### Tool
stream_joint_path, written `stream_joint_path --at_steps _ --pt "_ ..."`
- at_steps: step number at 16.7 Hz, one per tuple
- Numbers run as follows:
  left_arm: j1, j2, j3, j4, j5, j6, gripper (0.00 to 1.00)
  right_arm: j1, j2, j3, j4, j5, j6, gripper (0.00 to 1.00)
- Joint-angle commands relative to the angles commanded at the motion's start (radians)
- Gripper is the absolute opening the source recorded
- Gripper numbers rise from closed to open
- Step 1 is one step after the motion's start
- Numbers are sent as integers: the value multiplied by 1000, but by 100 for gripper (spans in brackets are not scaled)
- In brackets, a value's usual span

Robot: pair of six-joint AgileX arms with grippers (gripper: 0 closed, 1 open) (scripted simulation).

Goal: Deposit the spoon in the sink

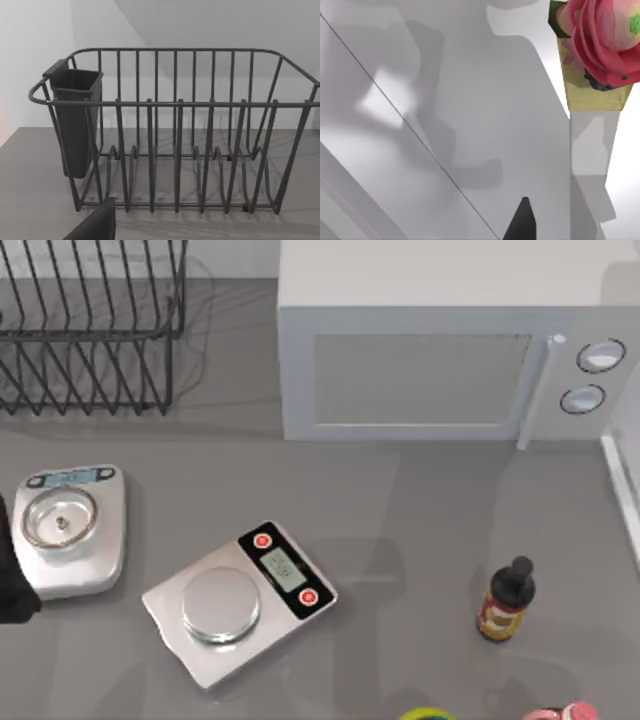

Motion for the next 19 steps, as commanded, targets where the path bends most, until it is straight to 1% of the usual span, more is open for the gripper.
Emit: stream_joint_path --at_steps 13,14,19 --pt "0 0 0 0 0 0 100 0 0 0 0 0 0 98" --pt "0 0 0 0 0 0 100 0 0 0 0 0 0 100" --pt "0 0 0 0 0 0 100 0 0 0 0 0 0 100"
